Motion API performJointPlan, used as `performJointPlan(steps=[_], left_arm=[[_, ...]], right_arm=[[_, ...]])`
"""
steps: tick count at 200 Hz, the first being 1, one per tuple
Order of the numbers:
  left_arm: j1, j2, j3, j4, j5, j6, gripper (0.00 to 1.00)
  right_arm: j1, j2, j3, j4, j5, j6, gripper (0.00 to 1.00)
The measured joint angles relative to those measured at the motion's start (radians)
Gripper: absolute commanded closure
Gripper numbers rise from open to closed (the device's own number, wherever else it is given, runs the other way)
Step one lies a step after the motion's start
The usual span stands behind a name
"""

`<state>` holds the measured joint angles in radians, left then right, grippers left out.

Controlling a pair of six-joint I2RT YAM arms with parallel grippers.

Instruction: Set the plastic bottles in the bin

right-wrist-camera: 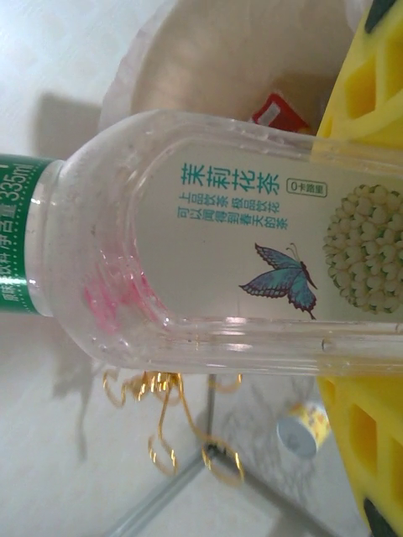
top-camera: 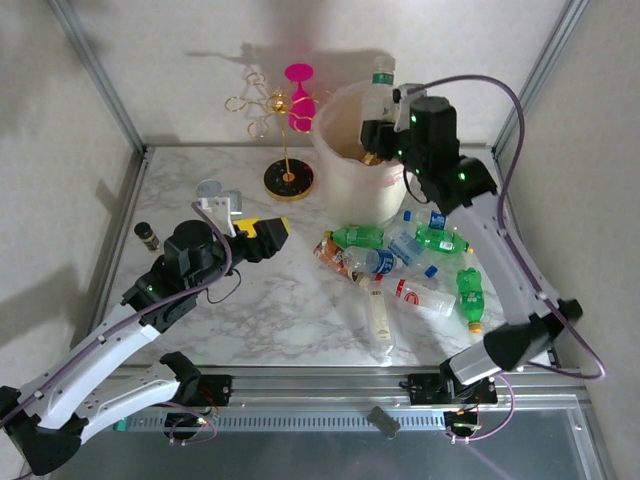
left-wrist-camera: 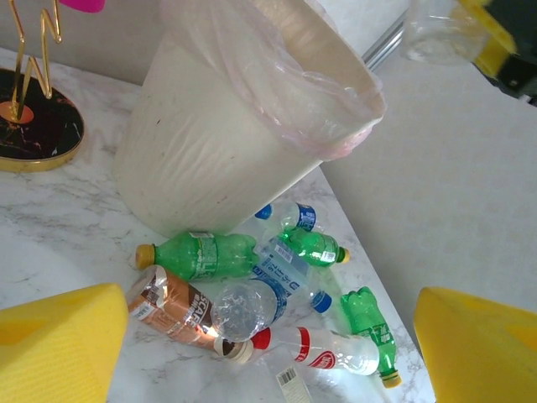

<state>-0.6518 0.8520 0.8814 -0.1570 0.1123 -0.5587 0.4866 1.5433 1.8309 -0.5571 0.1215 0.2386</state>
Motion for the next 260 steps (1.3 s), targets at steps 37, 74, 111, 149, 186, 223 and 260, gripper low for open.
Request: performJointPlan(steps=[37, 74, 111, 149, 186, 223, 260], left_arm=[[0.000, 0.019, 0.000, 0.000, 0.000, 0.007, 0.12], [0.000, 0.030, -0.004, 0.002, 0.000, 0.010, 0.13], [0.000, 0.032, -0.026, 0.004, 0.000, 0.010, 0.13], [0.000, 0.037, -0.046, 0.003, 0.000, 0.010, 0.13], [0.000, 0.040, -0.046, 0.003, -0.001, 0.017, 0.13], [0.000, 0.041, -0.046, 0.003, -0.001, 0.017, 0.13], [0.000, 0.041, -0.046, 0.003, -0.002, 0.017, 0.13]], right_arm=[[-0.036, 0.173, 0.151, -0.114, 0.016, -0.019, 0.52], [-0.059, 0.301, 0.269, -0.208, 0.012, -0.019, 0.49], [-0.065, 0.381, 0.306, -0.263, 0.008, -0.020, 0.48], [-0.065, 0.436, 0.306, -0.282, 0.006, -0.023, 0.40], [-0.065, 0.445, 0.307, -0.290, 0.006, -0.024, 0.25], [-0.065, 0.445, 0.327, -0.295, 0.006, -0.026, 0.21], [-0.065, 0.436, 0.337, -0.299, 0.006, -0.026, 0.20]])
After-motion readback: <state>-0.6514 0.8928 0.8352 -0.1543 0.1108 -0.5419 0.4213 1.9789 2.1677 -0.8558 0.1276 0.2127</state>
